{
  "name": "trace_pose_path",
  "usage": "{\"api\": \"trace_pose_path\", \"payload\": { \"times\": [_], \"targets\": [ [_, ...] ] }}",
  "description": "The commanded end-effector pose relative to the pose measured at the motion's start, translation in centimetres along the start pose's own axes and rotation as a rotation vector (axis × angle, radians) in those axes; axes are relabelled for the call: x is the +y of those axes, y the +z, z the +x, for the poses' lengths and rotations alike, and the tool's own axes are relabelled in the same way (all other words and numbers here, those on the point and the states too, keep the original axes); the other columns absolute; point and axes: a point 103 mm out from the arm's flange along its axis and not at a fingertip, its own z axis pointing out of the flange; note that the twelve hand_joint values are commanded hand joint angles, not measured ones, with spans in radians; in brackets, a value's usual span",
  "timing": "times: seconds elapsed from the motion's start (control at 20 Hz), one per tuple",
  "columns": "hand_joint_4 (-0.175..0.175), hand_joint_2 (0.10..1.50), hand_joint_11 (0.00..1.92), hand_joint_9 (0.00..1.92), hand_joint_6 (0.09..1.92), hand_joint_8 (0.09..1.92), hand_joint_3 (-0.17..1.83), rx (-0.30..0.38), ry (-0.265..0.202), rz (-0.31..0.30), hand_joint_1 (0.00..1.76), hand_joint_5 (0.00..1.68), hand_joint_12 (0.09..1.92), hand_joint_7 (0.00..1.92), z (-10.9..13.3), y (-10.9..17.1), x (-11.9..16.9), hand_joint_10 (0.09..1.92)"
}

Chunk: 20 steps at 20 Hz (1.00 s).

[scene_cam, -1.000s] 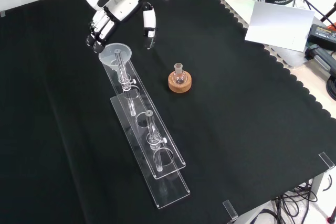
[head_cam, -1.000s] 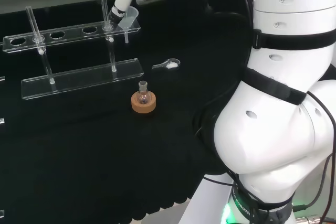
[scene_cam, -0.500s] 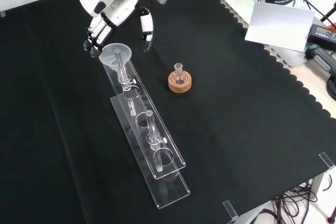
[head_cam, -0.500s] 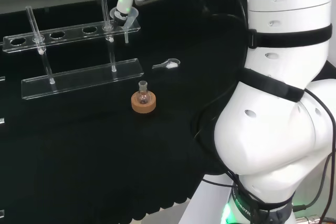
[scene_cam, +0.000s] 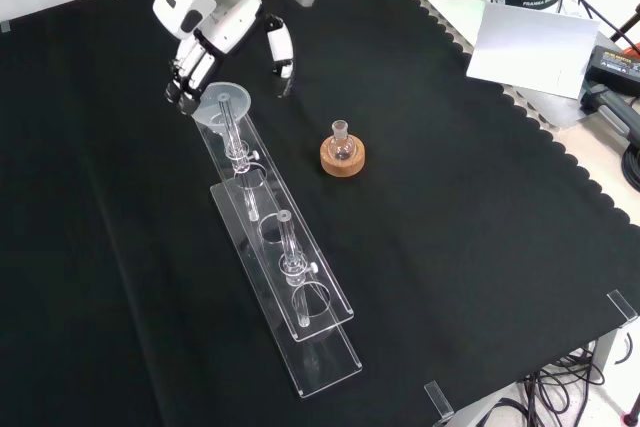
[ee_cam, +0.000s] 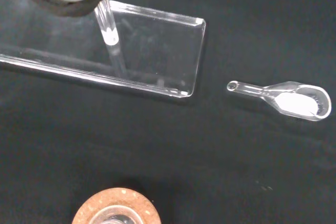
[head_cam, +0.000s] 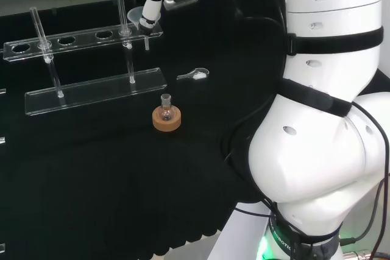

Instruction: Pick up the funnel from the transparent funnel stand.

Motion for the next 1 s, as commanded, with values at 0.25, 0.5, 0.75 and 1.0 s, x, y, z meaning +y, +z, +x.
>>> {"api": "trace_pose_path", "payload": {
  "times": [0.25,0.5,0.75,1.0],
  "targets": [
    [0.071,0.59,0.37,0.10,0.09,0.15,0.51,-0.009,0.020,-0.051,0.81,0.06,1.52,0.02,2.3,-0.5,1.3,0.86],
    [0.069,0.58,0.37,0.08,0.09,0.16,0.52,0.005,0.013,-0.022,0.80,0.05,1.51,0.00,2.1,-0.6,1.6,0.85],
    [0.069,0.58,0.37,0.08,0.09,0.17,0.52,0.008,0.021,-0.009,0.78,0.05,1.51,0.00,1.9,-0.5,2.1,0.86],
    [0.068,0.58,0.37,0.07,0.09,0.15,0.52,-0.013,0.007,-0.034,0.78,0.05,1.51,0.00,2.1,-0.6,2.3,0.86]
  ]
}}
